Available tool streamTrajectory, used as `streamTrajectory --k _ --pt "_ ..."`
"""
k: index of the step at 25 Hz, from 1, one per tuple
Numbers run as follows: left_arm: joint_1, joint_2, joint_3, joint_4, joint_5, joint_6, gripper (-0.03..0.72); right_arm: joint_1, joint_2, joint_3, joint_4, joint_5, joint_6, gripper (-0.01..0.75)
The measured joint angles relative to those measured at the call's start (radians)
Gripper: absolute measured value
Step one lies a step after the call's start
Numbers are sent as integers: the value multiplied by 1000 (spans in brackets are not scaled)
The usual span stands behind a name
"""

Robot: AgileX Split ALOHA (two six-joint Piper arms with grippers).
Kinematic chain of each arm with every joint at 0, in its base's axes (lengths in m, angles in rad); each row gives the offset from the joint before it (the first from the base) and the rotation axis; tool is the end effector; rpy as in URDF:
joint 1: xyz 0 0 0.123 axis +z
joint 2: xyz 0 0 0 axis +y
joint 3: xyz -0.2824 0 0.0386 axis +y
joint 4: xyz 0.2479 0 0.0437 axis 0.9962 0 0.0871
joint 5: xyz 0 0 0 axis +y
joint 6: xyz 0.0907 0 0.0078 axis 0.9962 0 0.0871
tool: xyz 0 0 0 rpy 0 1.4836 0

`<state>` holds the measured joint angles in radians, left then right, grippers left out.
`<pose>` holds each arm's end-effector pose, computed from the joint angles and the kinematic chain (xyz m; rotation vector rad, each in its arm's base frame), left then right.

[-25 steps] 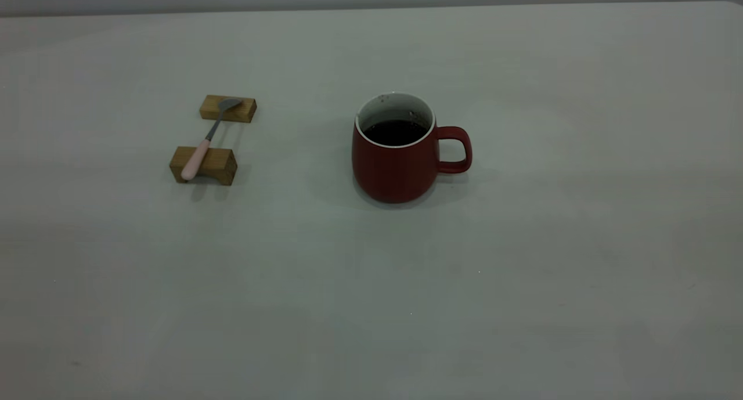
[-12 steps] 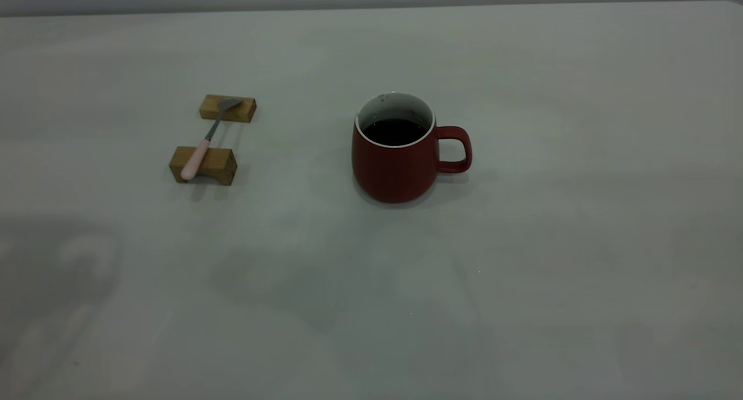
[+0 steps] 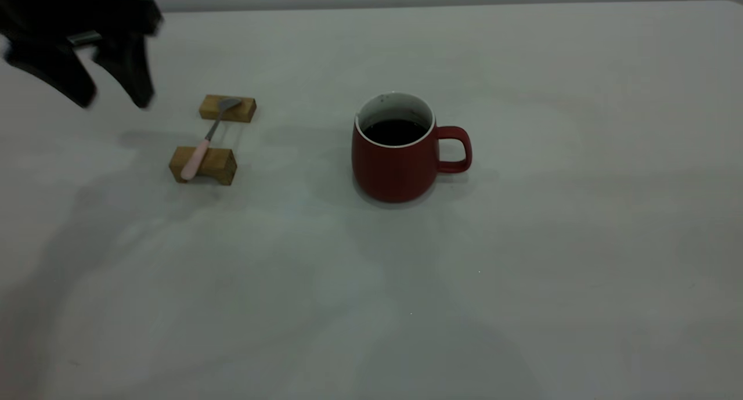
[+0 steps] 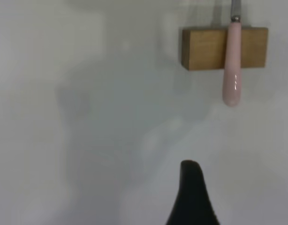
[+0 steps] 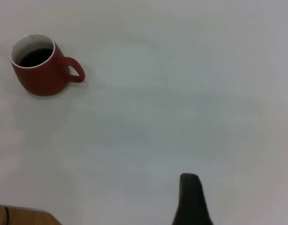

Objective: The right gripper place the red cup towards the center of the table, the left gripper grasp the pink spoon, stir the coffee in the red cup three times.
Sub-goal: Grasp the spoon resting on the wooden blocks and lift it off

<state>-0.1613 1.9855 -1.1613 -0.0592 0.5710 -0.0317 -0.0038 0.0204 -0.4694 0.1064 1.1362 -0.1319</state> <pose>0.3678 -0.0628 0.1258 0.1210 2.8798 -0.0920 -0.0023 0.0088 0.2632 -0.1452 2.1611 0.0525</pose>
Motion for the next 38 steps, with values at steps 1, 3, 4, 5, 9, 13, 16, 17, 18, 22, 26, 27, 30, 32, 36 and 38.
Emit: streamTrajectory --k 1,3,4,5,9,13,16,17,18,22,26,27,30,32,36,38 --pt "-6 33 -14 0 -8 0 625 0 0 0 0 0 0 591" --pt "-12 81 -24 0 -29 -1 623 0 0 0 0 0 0 591" --pt "-17 100 -24 0 -45 -2 623 0 0 0 0 0 1 591" --pt "-19 117 -24 0 -62 -2 623 0 0 0 0 0 1 591" --pt "-27 166 -26 -1 -117 -2 617 0 0 0 0 0 1 591" --pt "-30 204 -31 -1 -152 -2 612 0 0 0 0 0 1 591" --pt "-33 236 -31 -1 -186 -2 605 0 0 0 0 0 1 591" --pt "-34 243 -31 -1 -196 -2 599 0 0 0 0 0 1 591" --pt "-38 251 -32 -1 -206 -2 594 0 0 0 0 0 1 591" --pt "-48 271 -32 -4 -227 -2 577 0 0 0 0 0 1 591" --pt "-49 283 -32 -8 -234 -2 524 0 0 0 0 0 1 591" --pt "-49 285 -32 -10 -234 -2 494 0 0 0 0 0 1 591" --pt "-49 287 -32 -11 -235 -2 368 0 0 0 0 0 1 591" --pt "-49 287 -32 -17 -243 -2 249 0 0 0 0 0 1 591" --pt "-49 287 -33 -67 -252 -2 175 0 0 0 0 0 1 591" --pt "-49 282 -51 -123 -217 -2 175 0 0 0 0 0 1 591"
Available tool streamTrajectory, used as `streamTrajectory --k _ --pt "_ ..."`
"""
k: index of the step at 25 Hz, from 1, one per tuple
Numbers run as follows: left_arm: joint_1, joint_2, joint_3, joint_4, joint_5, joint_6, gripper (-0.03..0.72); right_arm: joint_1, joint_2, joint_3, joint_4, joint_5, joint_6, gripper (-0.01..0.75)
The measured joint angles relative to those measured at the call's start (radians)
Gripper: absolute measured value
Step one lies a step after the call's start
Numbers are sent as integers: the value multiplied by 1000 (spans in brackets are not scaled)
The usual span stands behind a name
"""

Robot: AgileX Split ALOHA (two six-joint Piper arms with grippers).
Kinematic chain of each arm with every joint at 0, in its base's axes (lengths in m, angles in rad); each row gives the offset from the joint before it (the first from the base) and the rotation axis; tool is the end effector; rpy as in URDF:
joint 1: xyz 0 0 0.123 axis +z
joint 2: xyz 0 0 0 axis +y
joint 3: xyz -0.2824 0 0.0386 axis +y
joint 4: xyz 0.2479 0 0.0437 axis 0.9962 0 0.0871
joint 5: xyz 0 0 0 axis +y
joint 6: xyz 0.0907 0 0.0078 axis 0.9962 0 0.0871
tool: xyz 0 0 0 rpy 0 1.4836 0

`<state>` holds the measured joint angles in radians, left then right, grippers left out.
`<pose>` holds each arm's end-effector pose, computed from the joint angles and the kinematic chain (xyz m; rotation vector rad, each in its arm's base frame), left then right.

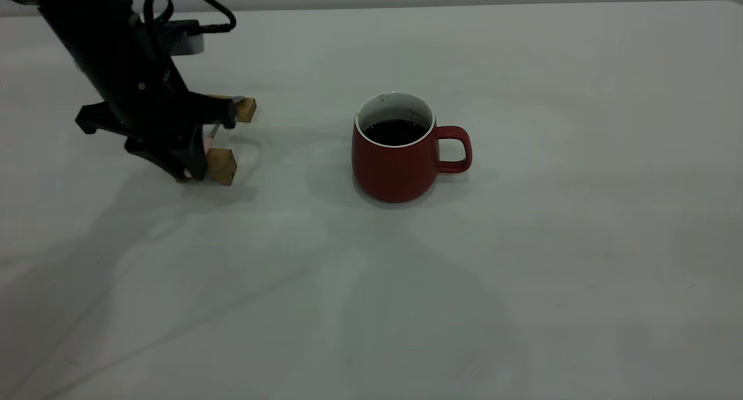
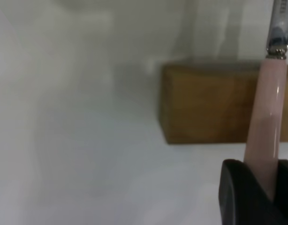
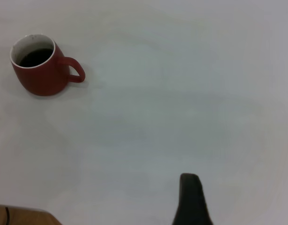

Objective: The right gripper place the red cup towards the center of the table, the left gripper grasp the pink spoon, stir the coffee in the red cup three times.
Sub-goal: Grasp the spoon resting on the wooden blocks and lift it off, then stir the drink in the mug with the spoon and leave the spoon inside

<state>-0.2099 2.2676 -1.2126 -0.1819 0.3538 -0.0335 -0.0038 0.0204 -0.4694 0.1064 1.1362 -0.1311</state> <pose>0.3840 -0.0877 0.0327 0.0197 2.9007 -0.1654 -0.0023 0.0088 0.2632 -0.1444 2.1611 0.0529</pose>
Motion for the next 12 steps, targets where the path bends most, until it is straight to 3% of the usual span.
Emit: streamTrajectory --k 5,12 --pt "0 -65 -102 -282 231 -66 175 0 0 0 0 0 0 591" --pt "-3 -111 -163 -968 545 -331 175 0 0 0 0 0 0 591"
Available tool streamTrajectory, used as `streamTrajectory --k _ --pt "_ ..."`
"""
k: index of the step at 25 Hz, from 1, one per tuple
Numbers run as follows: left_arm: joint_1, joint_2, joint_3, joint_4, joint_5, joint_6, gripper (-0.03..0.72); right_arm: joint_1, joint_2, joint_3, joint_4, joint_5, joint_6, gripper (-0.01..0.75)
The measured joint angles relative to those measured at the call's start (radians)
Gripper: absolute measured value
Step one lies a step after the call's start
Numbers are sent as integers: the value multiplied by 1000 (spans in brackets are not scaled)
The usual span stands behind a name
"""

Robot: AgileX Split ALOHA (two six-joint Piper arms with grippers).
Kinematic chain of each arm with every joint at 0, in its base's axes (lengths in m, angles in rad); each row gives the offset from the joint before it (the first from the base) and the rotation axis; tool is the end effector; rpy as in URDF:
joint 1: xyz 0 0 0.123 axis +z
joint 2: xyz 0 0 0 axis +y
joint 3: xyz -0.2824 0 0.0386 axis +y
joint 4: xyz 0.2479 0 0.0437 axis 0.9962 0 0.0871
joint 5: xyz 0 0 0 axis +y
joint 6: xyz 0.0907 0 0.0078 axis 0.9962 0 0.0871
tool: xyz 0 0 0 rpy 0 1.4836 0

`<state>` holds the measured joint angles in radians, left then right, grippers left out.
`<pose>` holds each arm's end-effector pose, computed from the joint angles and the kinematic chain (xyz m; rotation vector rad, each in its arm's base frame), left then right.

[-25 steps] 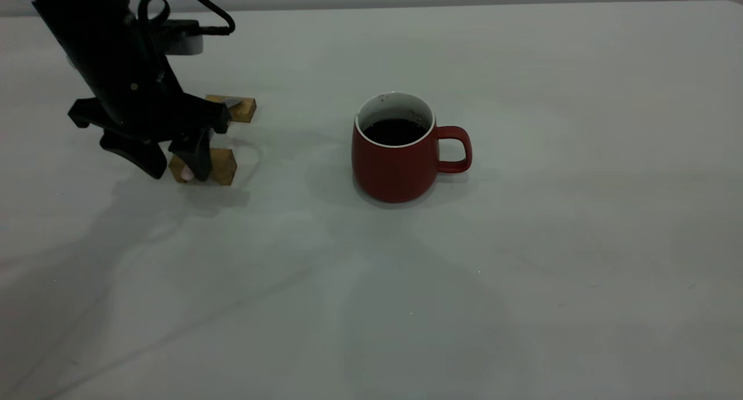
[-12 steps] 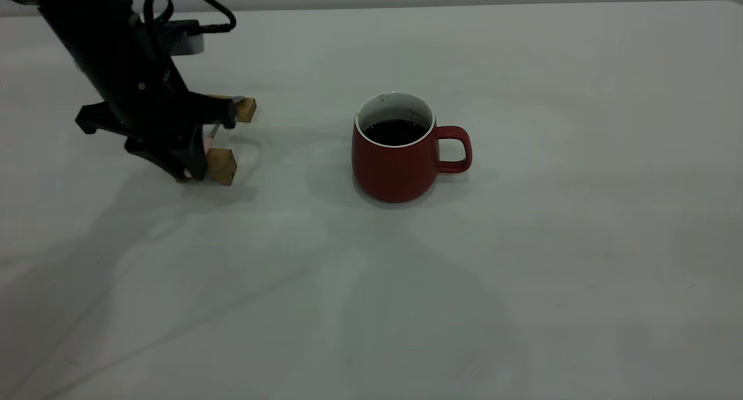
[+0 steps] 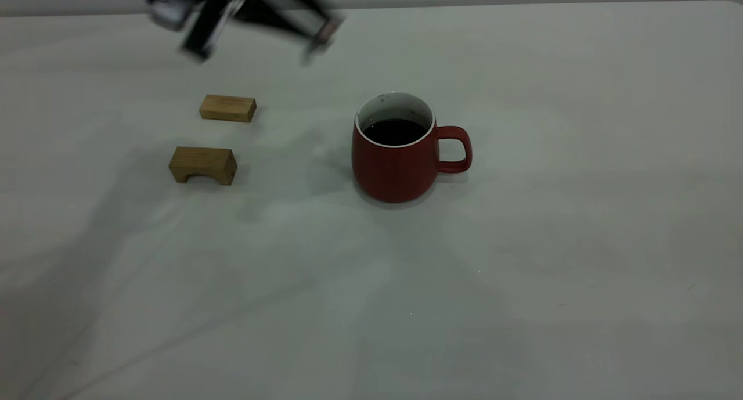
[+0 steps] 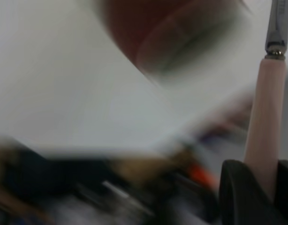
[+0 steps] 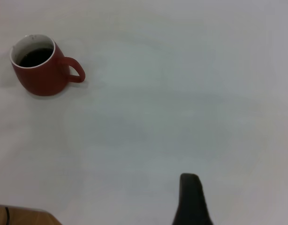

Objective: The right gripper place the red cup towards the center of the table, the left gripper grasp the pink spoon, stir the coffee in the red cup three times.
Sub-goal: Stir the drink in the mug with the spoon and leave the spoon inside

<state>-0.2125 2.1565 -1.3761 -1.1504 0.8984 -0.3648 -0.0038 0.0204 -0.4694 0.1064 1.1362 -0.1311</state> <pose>0.3970 -0.1522 0.1351 1.1809 -2.3569 1.1693 -0.0023 0.0088 0.2632 -0.1444 2.1611 0.0529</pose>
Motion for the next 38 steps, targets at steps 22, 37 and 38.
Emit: streamTrajectory --k 22,37,38 --pt "-109 54 3 -525 17 -428 175 0 0 0 0 0 3 591" --pt "-109 191 3 -489 -92 -401 175 0 0 0 0 0 4 591" --pt "-109 199 3 -488 -99 -371 175 0 0 0 0 0 4 591"
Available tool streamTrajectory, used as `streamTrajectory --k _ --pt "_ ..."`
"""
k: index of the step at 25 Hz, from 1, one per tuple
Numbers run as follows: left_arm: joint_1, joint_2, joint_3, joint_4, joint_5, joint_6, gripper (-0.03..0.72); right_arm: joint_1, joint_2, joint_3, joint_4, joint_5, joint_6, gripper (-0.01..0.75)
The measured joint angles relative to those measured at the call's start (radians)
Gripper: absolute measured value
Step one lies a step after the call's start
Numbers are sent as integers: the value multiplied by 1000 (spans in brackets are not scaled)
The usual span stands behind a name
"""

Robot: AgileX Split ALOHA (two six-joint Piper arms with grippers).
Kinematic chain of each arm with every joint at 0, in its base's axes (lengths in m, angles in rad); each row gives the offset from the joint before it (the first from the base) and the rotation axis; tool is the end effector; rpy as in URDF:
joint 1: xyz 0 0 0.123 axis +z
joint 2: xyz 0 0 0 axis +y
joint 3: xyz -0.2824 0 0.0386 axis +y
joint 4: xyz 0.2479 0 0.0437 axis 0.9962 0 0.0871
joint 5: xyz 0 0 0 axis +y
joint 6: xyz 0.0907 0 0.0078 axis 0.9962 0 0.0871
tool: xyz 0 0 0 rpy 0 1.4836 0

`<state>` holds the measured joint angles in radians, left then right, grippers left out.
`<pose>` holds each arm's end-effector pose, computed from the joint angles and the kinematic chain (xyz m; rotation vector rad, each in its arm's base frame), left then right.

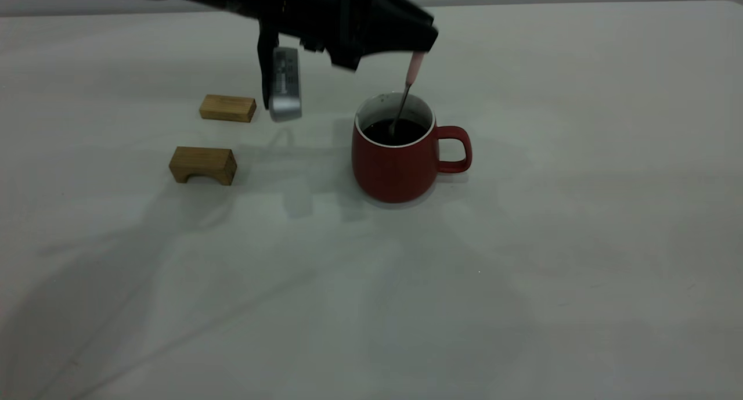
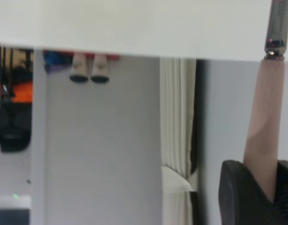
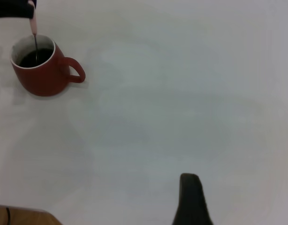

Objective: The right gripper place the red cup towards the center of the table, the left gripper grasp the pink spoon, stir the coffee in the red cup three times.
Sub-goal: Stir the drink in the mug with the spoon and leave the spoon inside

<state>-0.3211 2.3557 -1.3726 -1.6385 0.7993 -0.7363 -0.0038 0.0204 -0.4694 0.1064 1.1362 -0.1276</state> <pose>0.4005 -0.2019 0.0667 1.7920 -1.4857 1.0772 -0.0023 0.0088 0.2632 -0.1406 2.1614 0.0549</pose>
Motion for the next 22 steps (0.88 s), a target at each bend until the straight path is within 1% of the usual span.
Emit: streamTrajectory --k 3,5,7,9,11,13,15,17,19,22 --pt "0 19 0 -13 6 94 175 0 0 0 0 0 0 591" --pt "0 37 0 -37 61 108 175 0 0 0 0 0 0 591" --pt "0 61 0 -53 133 67 175 0 0 0 0 0 0 591" --pt "0 73 0 -48 164 -19 175 0 0 0 0 0 0 591" --pt "0 72 0 -28 145 -89 175 0 0 0 0 0 0 591" --pt "0 54 0 18 78 -121 175 0 0 0 0 0 0 591" --pt "0 28 0 79 7 -102 175 0 0 0 0 0 0 591" --pt "0 8 -7 104 -49 -35 175 0 0 0 0 0 0 591" --pt "1 5 -15 100 -52 46 175 0 0 0 0 0 1 591" --pt "1 22 -15 70 11 88 175 0 0 0 0 0 1 591"
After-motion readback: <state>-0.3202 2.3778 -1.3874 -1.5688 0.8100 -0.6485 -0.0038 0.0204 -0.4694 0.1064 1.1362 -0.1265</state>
